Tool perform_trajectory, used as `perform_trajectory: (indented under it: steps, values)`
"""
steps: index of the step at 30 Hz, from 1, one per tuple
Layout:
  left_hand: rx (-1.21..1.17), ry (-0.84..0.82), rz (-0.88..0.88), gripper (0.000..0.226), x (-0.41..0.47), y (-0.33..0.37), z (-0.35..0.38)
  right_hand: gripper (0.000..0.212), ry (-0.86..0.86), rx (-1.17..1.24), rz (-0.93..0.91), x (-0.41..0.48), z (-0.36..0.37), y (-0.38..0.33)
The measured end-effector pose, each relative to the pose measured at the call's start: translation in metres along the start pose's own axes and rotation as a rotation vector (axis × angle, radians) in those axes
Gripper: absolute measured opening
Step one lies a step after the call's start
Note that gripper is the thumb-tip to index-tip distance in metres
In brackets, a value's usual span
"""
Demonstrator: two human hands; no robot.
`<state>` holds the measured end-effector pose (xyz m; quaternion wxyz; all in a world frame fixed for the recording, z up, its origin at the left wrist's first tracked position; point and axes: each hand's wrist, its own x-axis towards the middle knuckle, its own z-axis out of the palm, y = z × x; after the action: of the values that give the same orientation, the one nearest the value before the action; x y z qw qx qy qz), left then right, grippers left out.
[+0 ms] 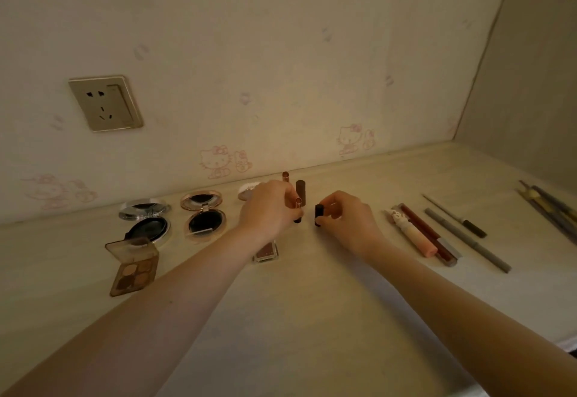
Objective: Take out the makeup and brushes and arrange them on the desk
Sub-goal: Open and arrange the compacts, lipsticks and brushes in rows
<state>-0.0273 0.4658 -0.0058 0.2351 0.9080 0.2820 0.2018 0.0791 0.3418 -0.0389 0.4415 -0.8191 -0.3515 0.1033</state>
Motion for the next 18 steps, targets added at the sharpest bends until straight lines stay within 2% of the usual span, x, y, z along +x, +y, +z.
perform_trajectory:
  steps: [10, 18]
  values:
    - [0.088, 0.008, -0.058, 0.012, 0.012, -0.003, 0.012, 0.018, -0.001, -0.040, -0.122, 0.027, 0.018, 0.008]
    - [0.166, 0.073, -0.084, 0.017, 0.015, -0.005, 0.016, 0.015, 0.030, -0.152, -0.109, 0.040, 0.026, 0.014]
